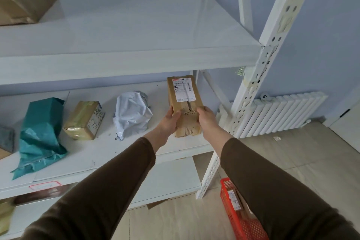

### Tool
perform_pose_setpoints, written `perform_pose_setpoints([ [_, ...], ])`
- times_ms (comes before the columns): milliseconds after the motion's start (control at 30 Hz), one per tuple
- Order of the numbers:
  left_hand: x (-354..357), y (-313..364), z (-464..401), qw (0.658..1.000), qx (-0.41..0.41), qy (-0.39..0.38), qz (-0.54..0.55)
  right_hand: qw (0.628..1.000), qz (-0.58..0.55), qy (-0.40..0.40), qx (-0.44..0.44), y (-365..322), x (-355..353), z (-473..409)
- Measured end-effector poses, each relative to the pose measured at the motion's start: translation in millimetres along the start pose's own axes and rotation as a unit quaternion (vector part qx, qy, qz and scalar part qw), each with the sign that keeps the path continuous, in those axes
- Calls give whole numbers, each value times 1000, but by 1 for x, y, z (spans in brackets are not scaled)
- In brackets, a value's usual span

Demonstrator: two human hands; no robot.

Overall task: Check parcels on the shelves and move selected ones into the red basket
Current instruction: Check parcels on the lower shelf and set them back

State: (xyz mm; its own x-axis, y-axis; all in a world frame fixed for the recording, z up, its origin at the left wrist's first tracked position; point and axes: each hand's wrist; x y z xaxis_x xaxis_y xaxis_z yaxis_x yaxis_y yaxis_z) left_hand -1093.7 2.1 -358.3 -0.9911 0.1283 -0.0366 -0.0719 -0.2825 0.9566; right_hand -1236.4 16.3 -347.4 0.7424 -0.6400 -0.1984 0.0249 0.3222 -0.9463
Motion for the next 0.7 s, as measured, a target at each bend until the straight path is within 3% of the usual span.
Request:
perform_pose_setpoints([
  [333,-1,-5,-43,999,-18,8,-41,994,87,53,-26,2,26,-33],
  [433,-16,4,-35,997,3,36,-72,949,217,119,-193,0,30,-27],
  [500,-36,9,-32,992,57,74,-88,892,218,151,-365,-4,41,-7],
  [567,-66,11,-35,981,115,122,-101,853,180,140,-470,-8,62,12],
  [633,-101,10,-44,966,148,183,-109,859,152,69,-484,-9,89,27],
  [700,-136,7,-56,958,124,242,-88,890,160,-9,-426,-8,117,36],
])
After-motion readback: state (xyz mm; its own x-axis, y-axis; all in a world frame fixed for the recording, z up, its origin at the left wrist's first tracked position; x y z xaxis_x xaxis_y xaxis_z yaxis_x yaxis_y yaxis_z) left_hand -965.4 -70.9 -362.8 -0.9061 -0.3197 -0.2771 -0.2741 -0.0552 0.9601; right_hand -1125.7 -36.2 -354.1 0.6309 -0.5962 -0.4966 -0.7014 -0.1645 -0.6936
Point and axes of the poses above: each hand's wrist, its own z-axis away from the middle knuckle, its own x-axis out of the palm, y = z × x, and after that the axes turned 15 degrees about y, right-handed
